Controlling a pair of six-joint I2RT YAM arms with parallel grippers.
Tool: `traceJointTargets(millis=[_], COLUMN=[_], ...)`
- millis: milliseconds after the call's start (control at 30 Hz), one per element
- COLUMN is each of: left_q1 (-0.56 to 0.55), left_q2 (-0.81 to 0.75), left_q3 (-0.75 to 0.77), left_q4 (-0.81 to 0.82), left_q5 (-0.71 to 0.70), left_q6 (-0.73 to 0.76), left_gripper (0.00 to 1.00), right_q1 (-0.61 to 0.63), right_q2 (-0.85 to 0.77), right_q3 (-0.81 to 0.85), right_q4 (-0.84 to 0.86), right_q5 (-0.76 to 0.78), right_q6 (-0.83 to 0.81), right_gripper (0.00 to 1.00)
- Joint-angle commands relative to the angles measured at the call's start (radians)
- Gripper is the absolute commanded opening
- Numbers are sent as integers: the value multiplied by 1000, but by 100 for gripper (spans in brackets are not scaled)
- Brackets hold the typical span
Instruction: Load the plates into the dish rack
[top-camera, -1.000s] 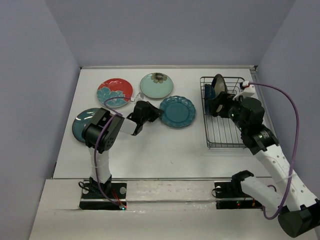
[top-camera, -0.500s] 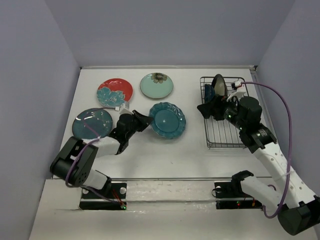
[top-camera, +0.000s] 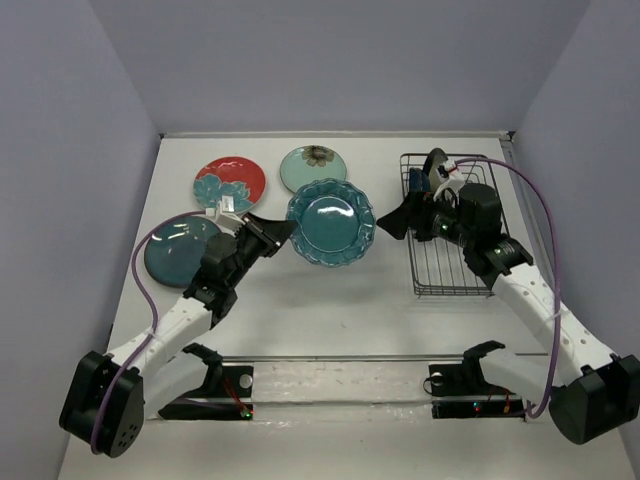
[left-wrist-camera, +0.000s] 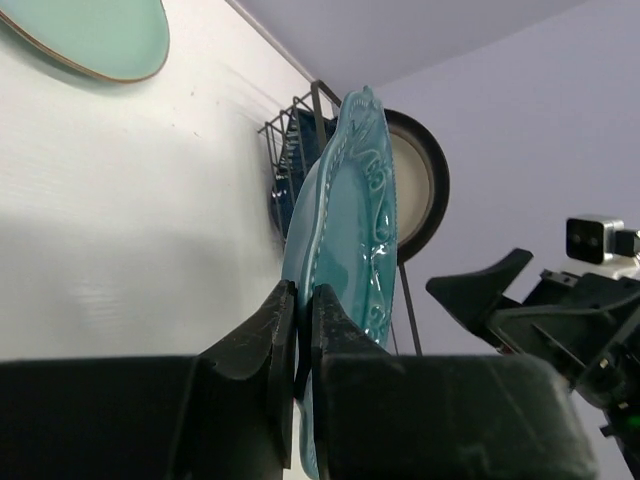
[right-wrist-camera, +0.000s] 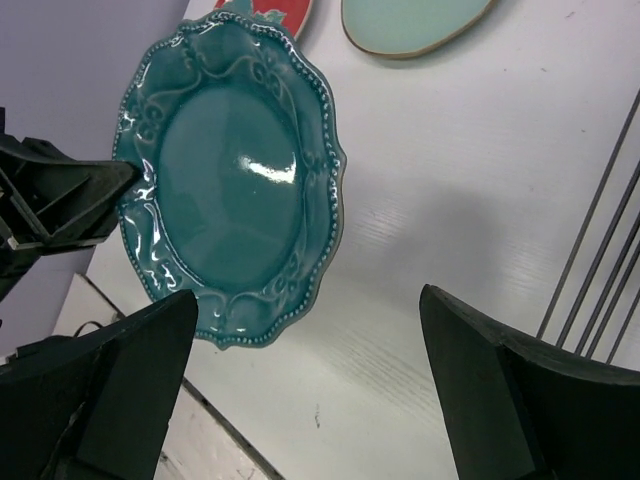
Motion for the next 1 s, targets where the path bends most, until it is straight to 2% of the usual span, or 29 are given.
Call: traceJointTargets(millis=[0,233,400,500,600,733,800,833,900,933,967], left_q1=[1,2,2,2,2,1,2,1,1,2,2], left_q2=[-52,-89,-130,-137,-123,-120,-117,-115,-120,-132,-143], left_q3=[69,69,78,87,95,100,107,110,127,139,150], left_q4=[168,248,257,257,277,279,271,265,222,170,132], left_q5=[101,192,219,232,255,256,258,258,252,245,233], left_q6=[-95,-147,-163,-170,-186,-184,-178,-177,-154,-128,-108], left_gripper=[6,6,6,6,6,6,6,6,22,34,56], right_q1=[0,0,0,0,9,19,19,19,19,19,19], right_q2=[22,88,101,108,130,149,152,149,138,131,124], right_q3=[10,-33,-52,-58,-69,-78,-86,-87,-89,-89,-87], right_q4=[114,235,245,286,354,432,478,486,496,495,496], right_q5=[-90,-228,-178,-228,-313,-425,-471,-475,-471,-447,-439], right_q6=[36,119,139,153,217,283,326,340,360,363,364], right_gripper=[98,98,98,97,89,73,48,27,8,7,7])
